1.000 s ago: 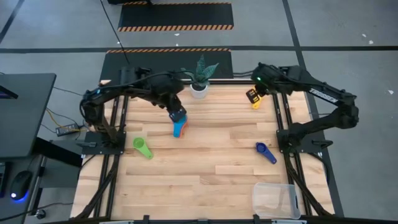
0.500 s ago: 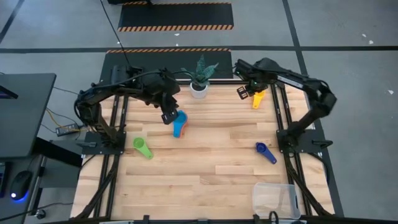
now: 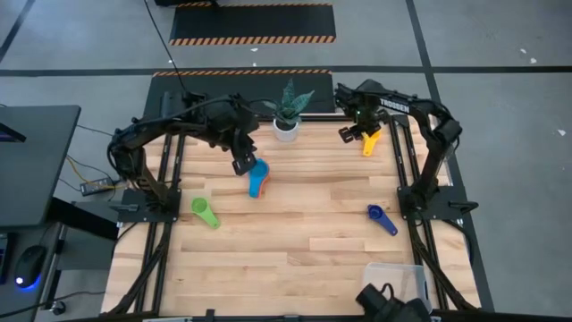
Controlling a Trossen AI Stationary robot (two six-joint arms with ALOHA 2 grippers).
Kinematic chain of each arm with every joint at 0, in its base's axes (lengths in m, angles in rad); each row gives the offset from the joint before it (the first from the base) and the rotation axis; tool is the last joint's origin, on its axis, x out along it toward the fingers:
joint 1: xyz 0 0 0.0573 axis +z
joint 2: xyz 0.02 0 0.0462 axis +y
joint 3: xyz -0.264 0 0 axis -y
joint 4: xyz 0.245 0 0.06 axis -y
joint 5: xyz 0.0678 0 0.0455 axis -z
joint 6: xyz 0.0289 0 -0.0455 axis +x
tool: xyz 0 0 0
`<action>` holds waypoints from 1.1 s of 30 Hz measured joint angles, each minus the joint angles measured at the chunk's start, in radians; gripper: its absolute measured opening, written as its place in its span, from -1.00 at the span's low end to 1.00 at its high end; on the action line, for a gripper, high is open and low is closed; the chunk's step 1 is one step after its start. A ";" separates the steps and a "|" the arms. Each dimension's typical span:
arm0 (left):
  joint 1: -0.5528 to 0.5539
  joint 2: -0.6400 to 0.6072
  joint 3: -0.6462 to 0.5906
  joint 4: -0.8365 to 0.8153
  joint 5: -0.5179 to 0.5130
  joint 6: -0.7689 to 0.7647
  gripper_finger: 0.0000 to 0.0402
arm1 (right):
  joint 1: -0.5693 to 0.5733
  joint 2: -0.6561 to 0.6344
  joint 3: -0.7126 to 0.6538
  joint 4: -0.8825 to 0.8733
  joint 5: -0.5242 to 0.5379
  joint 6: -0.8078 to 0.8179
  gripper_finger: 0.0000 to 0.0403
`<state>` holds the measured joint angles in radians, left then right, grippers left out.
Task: Nest measuring cups in basket
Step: Stack the yellow measuring cup on top of the light blue measuring cup
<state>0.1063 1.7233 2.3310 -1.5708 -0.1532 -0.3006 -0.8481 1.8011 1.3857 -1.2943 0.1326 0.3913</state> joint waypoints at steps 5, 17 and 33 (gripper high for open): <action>0.031 0.000 0.000 0.000 0.000 -0.032 -0.50 | -0.073 0.006 0.000 0.065 -0.035 -0.050 -0.24; 0.077 0.000 0.000 0.002 -0.003 -0.055 -0.50 | -0.179 0.016 -0.006 0.153 -0.127 0.005 -0.24; 0.076 0.001 0.000 0.009 -0.011 -0.055 -0.50 | -0.178 0.015 -0.118 0.257 -0.099 0.059 -0.24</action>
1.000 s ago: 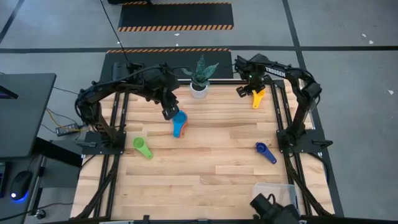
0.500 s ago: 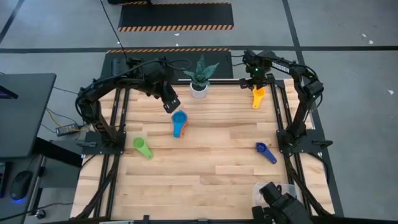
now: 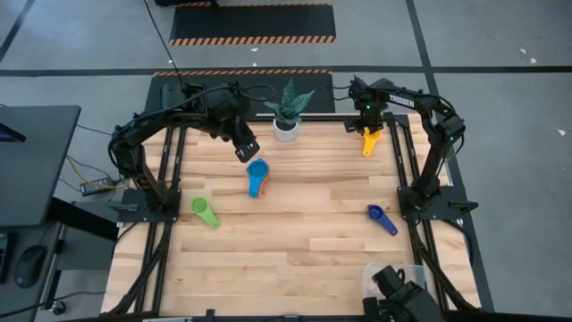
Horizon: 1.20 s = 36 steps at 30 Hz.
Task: Nest measuring cups in basket
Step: Stack the yellow measuring cup on top of the light blue measuring cup
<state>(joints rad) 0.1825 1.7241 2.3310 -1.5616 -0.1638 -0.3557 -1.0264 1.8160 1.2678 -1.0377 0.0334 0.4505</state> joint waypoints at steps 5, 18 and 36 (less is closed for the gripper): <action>0.000 0.000 0.000 0.001 0.000 0.000 -0.50 | 0.000 0.000 -0.012 0.021 -0.008 0.001 -0.24; 0.000 0.000 0.000 0.002 0.000 -0.001 -0.50 | -0.001 0.000 -0.019 0.053 -0.028 -0.001 -0.31; 0.000 0.000 0.000 0.002 0.000 -0.001 -0.50 | -0.013 0.000 -0.019 0.065 -0.013 -0.001 -0.35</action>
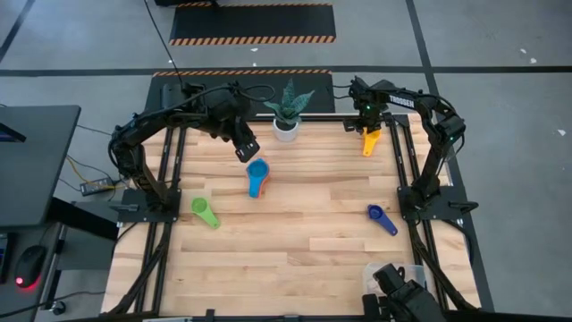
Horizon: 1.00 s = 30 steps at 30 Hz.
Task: Nest measuring cups in basket
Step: Stack the yellow measuring cup on top of the light blue measuring cup
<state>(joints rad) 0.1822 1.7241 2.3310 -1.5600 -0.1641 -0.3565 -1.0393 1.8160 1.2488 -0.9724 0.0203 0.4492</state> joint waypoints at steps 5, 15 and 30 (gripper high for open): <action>0.000 0.000 0.000 0.000 0.000 0.000 -0.50 | -0.011 0.000 0.000 -0.001 -0.004 0.000 -0.35; 0.000 0.000 0.000 0.000 0.000 0.000 -0.50 | -0.015 0.072 -0.001 -0.028 -0.032 -0.013 -0.35; 0.000 0.000 0.000 0.001 0.000 0.002 -0.50 | -0.016 0.087 0.025 -0.015 -0.062 -0.089 -0.92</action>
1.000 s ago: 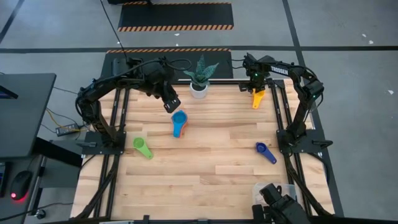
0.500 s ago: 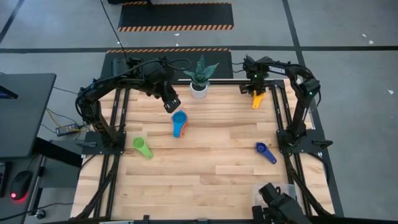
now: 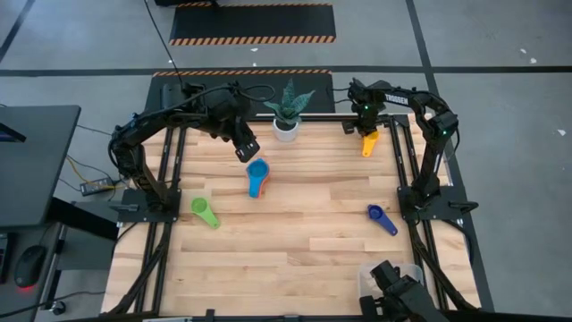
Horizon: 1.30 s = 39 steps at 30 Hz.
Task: Nest measuring cups in basket
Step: Stack the yellow measuring cup on top of the light blue measuring cup
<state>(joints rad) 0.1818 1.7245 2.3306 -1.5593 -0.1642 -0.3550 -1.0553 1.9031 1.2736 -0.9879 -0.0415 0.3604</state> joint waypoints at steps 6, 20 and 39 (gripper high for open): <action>0.000 0.000 0.000 0.000 0.000 0.000 -0.50 | 0.009 -0.051 0.008 -0.084 -0.002 -0.074 -0.94; 0.000 0.000 0.000 -0.010 -0.031 0.021 -0.50 | 0.237 -0.256 0.135 -0.335 0.025 -0.002 -0.94; 0.004 -0.103 -0.016 -0.011 -0.054 -0.006 -0.50 | 0.846 -0.448 0.150 -0.145 0.127 0.591 -0.94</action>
<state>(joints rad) 0.1854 1.6218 2.3150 -1.5707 -0.2178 -0.3609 -0.2090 1.4548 1.4241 -1.1330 0.0853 0.9516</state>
